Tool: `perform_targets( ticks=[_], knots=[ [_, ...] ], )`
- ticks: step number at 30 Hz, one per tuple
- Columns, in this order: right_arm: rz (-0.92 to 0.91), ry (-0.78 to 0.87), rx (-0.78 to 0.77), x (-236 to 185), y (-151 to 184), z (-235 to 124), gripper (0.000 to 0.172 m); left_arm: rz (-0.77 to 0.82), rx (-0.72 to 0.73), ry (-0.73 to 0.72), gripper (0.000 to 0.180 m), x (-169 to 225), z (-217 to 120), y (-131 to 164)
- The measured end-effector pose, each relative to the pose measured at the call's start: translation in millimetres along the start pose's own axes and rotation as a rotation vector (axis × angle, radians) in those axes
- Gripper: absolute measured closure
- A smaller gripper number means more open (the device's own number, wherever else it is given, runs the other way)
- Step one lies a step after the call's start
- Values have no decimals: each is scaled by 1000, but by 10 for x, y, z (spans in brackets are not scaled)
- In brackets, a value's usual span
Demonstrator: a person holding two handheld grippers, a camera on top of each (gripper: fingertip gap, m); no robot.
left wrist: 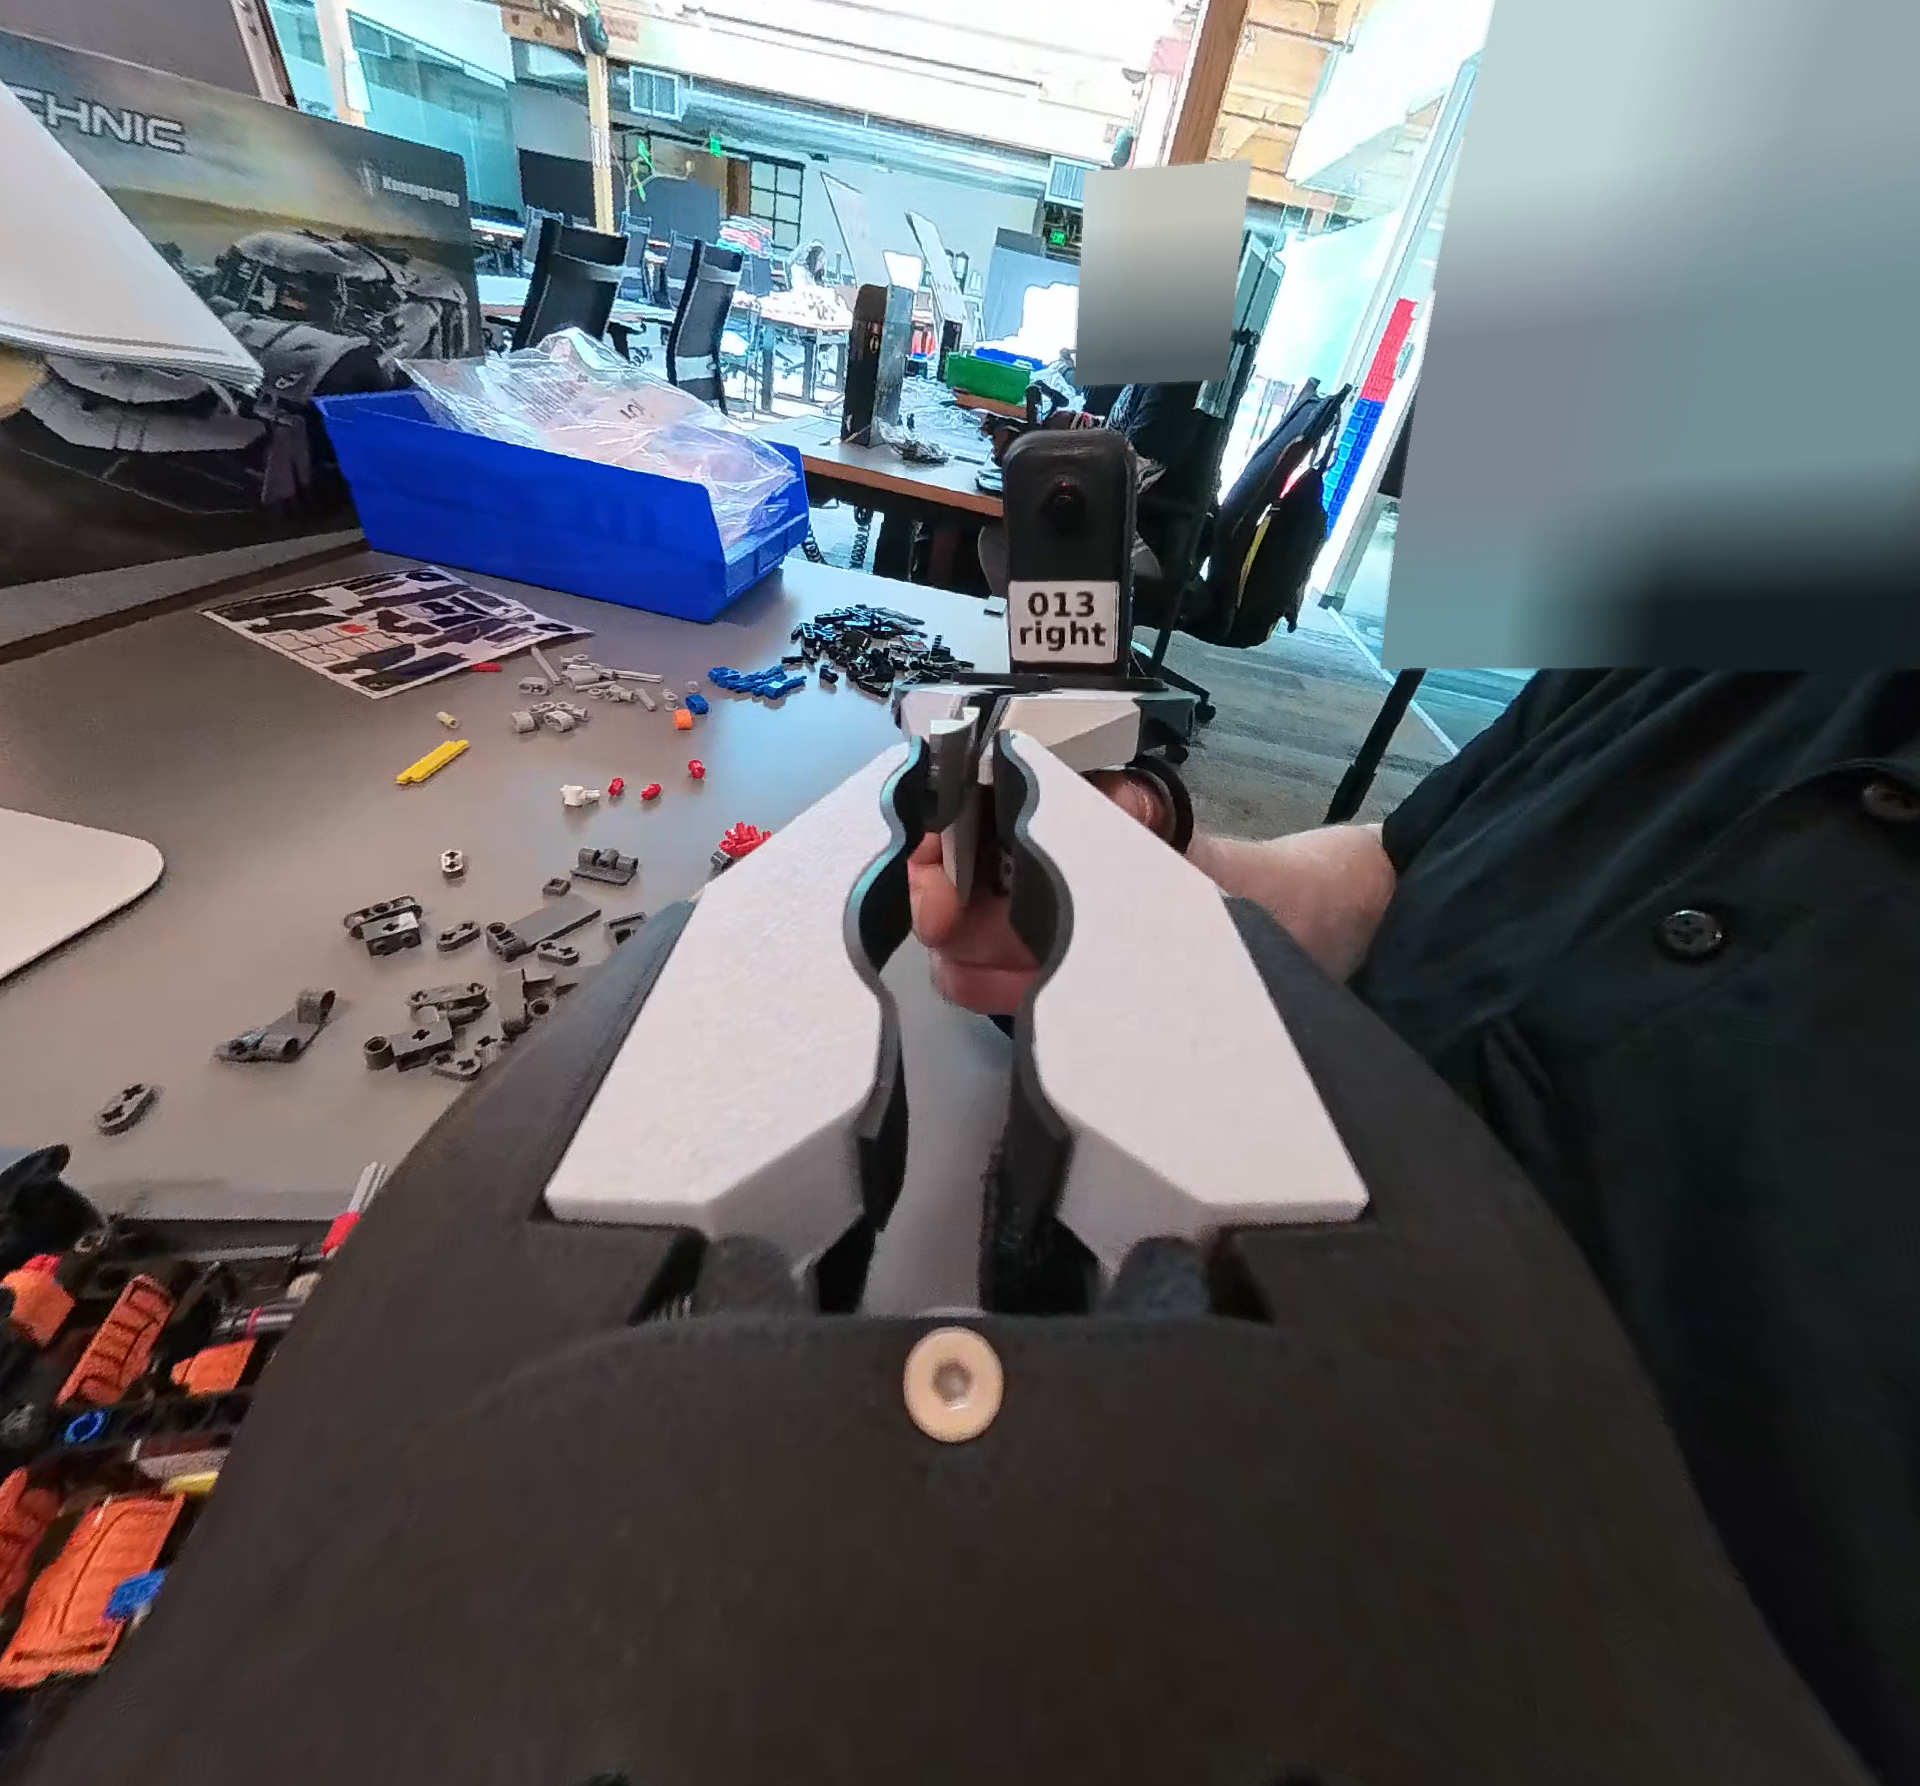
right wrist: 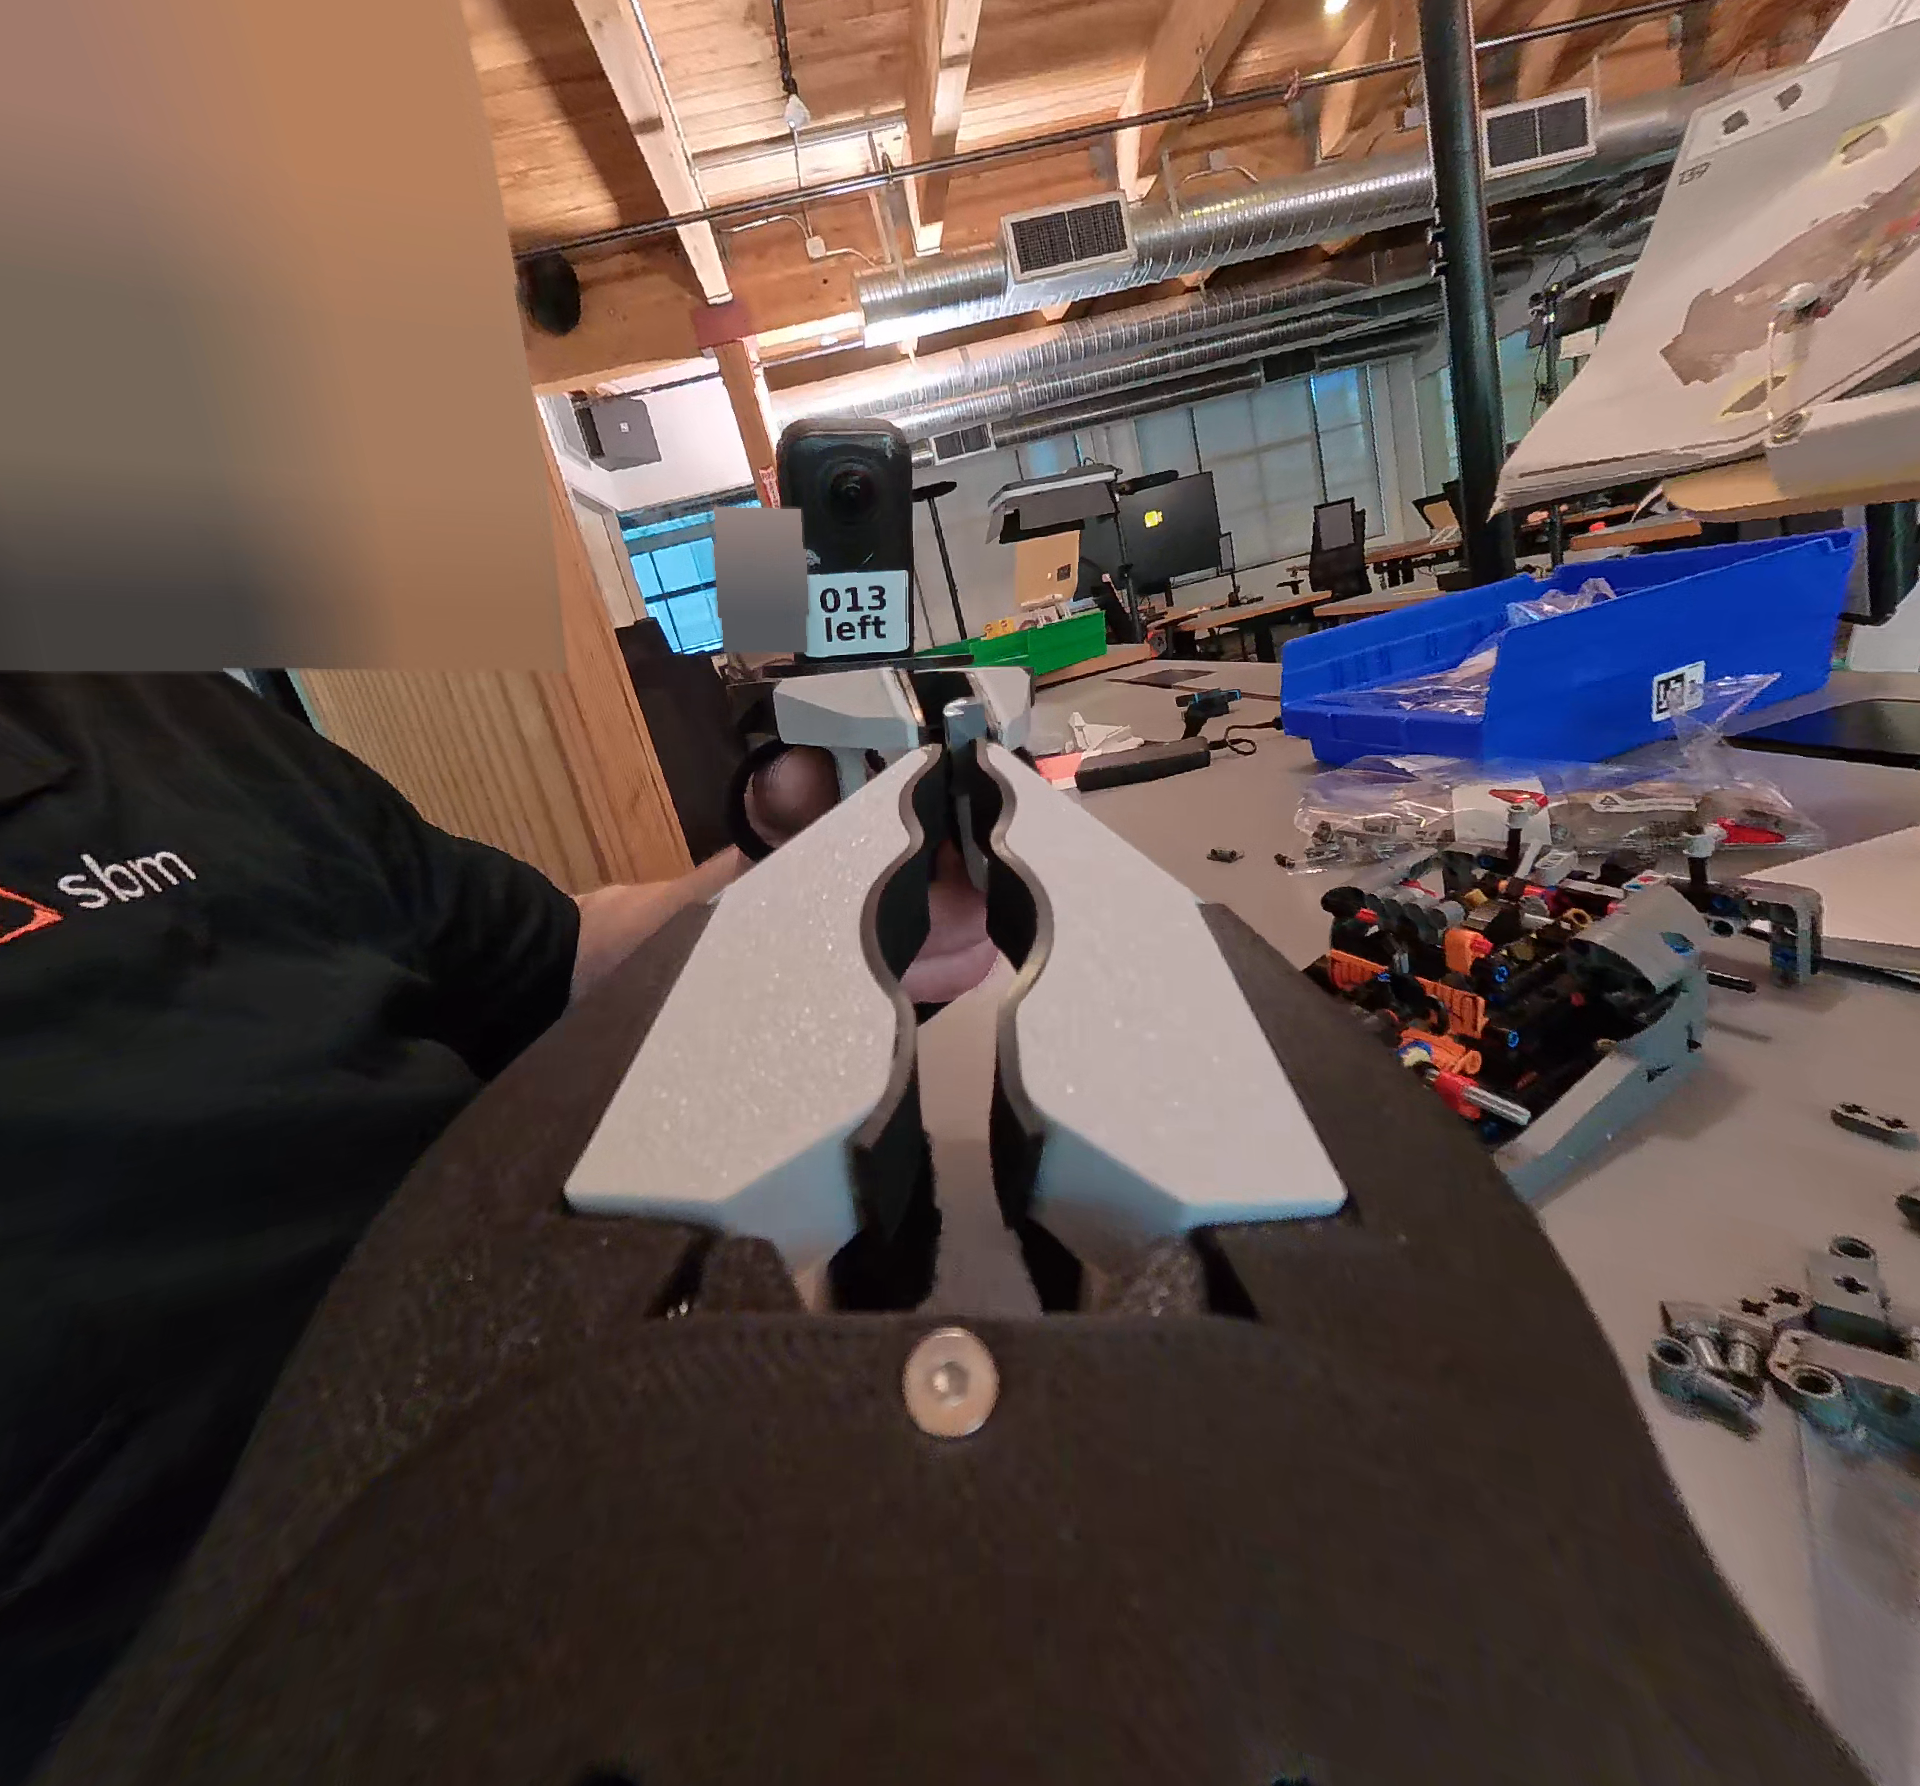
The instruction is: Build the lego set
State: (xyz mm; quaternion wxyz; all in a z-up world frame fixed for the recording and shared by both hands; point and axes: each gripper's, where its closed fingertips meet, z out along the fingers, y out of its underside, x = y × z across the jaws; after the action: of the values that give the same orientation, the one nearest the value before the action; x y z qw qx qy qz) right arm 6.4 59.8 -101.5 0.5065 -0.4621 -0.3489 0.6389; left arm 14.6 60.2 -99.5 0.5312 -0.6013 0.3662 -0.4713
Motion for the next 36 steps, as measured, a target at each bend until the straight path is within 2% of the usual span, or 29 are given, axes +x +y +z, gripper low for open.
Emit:
perform_targets(
  ticks=[18,28,36],
  knots=[
    [-107,95,-92,89,119,328,169,62,-37,-40,175,-182,-319,-12],
    [-217,209,-148,282,67,357,167,98,-120,-25,175,-367,-277,-48],
    [-385,351,-200,489,-43,288,160,51,-147,19,175,-529,-164,-115]
  ],
)
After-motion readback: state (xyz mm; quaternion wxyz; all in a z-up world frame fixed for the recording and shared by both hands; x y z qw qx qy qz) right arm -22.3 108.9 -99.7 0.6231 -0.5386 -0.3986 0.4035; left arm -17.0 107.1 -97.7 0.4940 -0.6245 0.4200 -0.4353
